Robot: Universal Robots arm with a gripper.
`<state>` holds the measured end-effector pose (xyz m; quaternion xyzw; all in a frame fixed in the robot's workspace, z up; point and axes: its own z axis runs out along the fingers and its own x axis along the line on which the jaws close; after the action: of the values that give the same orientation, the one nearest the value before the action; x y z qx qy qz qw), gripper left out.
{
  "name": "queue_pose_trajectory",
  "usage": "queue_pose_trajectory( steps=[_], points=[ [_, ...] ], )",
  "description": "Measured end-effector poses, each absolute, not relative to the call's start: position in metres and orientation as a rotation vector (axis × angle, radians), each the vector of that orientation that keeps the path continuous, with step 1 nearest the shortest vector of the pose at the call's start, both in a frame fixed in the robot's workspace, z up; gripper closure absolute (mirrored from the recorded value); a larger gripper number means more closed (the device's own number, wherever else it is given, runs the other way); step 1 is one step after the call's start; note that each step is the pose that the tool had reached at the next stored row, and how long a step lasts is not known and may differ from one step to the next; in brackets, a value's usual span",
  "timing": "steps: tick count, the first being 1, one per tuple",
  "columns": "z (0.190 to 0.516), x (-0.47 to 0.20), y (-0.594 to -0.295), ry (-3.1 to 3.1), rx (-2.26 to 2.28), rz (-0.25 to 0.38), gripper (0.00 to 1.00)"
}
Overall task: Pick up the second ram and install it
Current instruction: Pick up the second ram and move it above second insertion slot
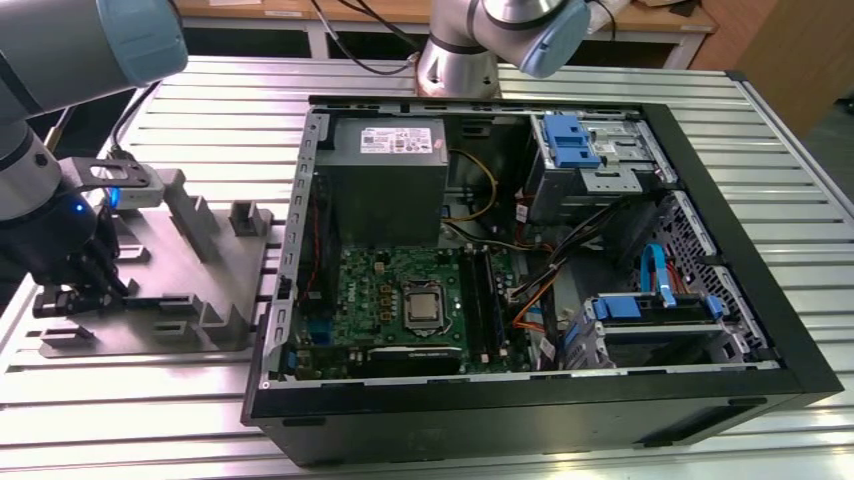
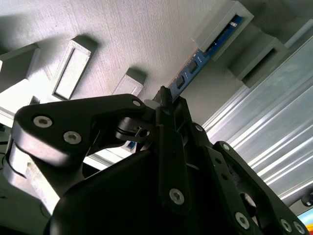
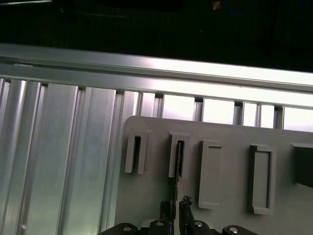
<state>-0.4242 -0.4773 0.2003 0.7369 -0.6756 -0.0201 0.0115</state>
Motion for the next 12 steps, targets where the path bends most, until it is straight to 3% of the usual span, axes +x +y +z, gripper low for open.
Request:
queue_pose_trajectory(
  steps=[5,6,12],
  points=[
    [0.2003,-0.4241,-0.4773,-2.107,2.298,-0.063,0.80],
    [0.2004,-0.4241,-0.4773,-2.107,2.298,-0.063,0.87],
    [0.2004,-0.4240,-0.4773,-2.107,2.298,-0.063,0.87]
  ],
)
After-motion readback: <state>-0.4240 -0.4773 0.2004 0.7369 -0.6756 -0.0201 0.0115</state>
